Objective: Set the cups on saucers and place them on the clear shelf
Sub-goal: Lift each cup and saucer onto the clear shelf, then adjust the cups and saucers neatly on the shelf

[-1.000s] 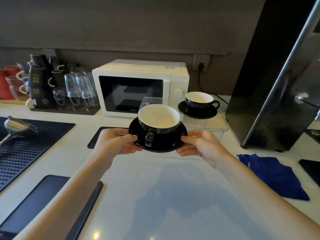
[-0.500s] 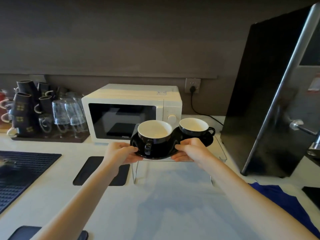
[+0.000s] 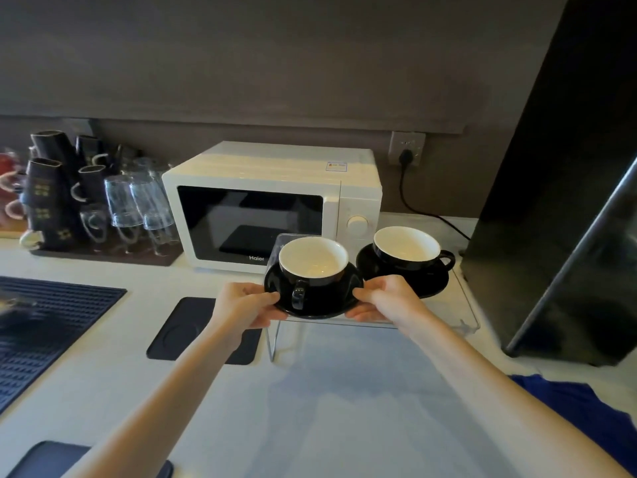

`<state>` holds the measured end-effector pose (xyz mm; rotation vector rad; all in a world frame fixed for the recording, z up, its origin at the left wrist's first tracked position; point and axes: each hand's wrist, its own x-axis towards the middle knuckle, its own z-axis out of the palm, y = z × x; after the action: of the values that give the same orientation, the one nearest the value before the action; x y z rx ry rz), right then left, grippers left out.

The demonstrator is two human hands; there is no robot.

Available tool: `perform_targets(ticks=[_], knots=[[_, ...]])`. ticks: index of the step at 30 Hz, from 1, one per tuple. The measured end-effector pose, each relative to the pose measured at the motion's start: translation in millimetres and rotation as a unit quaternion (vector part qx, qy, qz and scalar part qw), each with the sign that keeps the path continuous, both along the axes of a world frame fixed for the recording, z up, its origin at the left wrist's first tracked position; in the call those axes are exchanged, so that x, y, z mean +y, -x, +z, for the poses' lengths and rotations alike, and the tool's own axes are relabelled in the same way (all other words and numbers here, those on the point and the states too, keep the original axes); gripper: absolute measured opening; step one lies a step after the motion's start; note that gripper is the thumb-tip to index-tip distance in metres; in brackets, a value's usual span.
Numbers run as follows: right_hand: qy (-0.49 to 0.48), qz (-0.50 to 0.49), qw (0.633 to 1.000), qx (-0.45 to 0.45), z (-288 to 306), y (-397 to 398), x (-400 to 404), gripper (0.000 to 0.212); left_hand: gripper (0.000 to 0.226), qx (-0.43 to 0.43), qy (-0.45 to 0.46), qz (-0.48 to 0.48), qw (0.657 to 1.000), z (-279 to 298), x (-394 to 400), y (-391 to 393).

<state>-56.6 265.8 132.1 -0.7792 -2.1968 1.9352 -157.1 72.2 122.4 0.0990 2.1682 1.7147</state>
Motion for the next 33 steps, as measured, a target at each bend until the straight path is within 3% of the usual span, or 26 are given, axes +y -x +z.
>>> perform_targets(ticks=[12, 15, 18, 21, 24, 26, 28, 33], knots=[[0.009, -0.032, 0.999, 0.030, 1, -13, 15, 0.017, 0.019, 0.158, 0.037, 0.063, 0.985, -14, -5, -12], [-0.091, -0.059, 0.993, 0.047, 2, -35, 35, 0.014, 0.009, 0.268, 0.056, 0.119, 0.954, -27, -11, -28], [-0.281, -0.094, 0.953, 0.066, -5, -58, 56, 0.014, 0.016, 0.355, 0.097, 0.134, 0.920, -52, -12, -44], [-0.446, -0.098, 0.886, 0.083, -15, -73, 68, 0.015, 0.030, 0.313, 0.093, 0.092, 0.941, -78, -10, -50], [-0.525, -0.066, 0.847, 0.052, -23, -75, 70, 0.025, 0.018, 0.245, 0.031, 0.018, 0.969, -83, -4, -57], [-0.534, -0.051, 0.843, 0.029, -28, -72, 68, 0.031, 0.021, 0.209, -0.023, 0.013, 0.978, -82, -2, -58], [-0.524, -0.063, 0.849, 0.020, -31, -68, 64, 0.035, 0.038, 0.164, -0.059, 0.027, 0.984, -90, -2, -54], [-0.472, -0.145, 0.869, 0.030, -36, -60, 50, 0.043, 0.036, 0.110, -0.073, 0.033, 0.991, -121, 1, -40]])
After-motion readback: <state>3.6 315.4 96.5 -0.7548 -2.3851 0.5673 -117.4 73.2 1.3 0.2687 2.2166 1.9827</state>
